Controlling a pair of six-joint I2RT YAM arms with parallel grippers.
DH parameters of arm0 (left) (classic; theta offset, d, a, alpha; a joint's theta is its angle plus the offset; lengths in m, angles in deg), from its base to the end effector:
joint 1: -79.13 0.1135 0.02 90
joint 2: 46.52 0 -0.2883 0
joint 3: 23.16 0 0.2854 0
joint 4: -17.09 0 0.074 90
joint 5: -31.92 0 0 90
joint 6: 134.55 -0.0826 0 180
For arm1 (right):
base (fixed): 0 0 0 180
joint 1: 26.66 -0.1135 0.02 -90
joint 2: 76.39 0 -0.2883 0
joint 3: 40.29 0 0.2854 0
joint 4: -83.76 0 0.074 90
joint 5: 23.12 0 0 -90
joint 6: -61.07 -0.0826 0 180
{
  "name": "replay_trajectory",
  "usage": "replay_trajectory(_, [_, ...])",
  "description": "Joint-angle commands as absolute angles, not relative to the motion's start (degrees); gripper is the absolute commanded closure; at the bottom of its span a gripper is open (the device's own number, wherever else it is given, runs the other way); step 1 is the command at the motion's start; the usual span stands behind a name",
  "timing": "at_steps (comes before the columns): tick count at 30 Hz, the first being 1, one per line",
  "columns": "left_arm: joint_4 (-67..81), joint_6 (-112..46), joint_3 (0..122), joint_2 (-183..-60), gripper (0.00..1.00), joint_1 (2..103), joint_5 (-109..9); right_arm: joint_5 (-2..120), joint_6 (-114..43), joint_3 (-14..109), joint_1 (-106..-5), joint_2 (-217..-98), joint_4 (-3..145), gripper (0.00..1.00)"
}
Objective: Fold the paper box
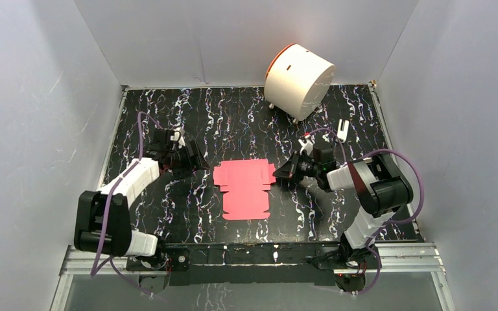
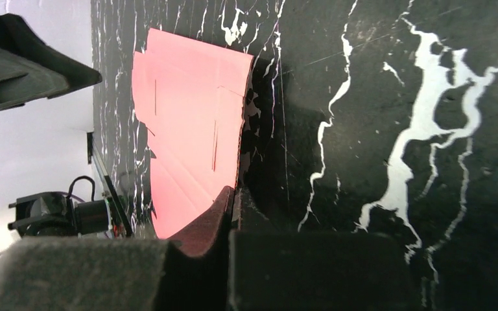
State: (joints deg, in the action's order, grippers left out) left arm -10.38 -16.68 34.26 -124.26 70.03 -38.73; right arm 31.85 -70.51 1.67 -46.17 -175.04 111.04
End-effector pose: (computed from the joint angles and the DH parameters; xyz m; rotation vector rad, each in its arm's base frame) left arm 0.3200 -0.0790 0.1836 -0.2412 2.4507 -0.6980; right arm 0.3079 0.1594 0.0905 0.0230 2.2423 1.2542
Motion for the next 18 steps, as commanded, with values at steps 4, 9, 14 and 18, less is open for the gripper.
replay_trajectory(4, [-9.3,-16.1,37.8,-130.3,0.28,70.3,-28.5,19.3,-60.4,2.4,-43.0,-172.8,107.3,0.99])
replay_trajectory(9, [-7.4,-14.9,40.3,-135.5,0.32,70.3,-23.8,18.2,-61.4,1.0,-43.0,-172.6,110.8,0.99])
replay_trajectory(14, [-5.4,-13.4,41.7,-140.1,0.4,70.3,-19.6,18.1,-62.9,-0.1,-43.0,-173.0,114.0,0.99])
replay_trajectory(18, [-4.1,-12.7,41.5,-142.1,0.48,69.9,-16.0,18.3,-64.3,-0.7,-43.0,-173.3,116.3,1.0])
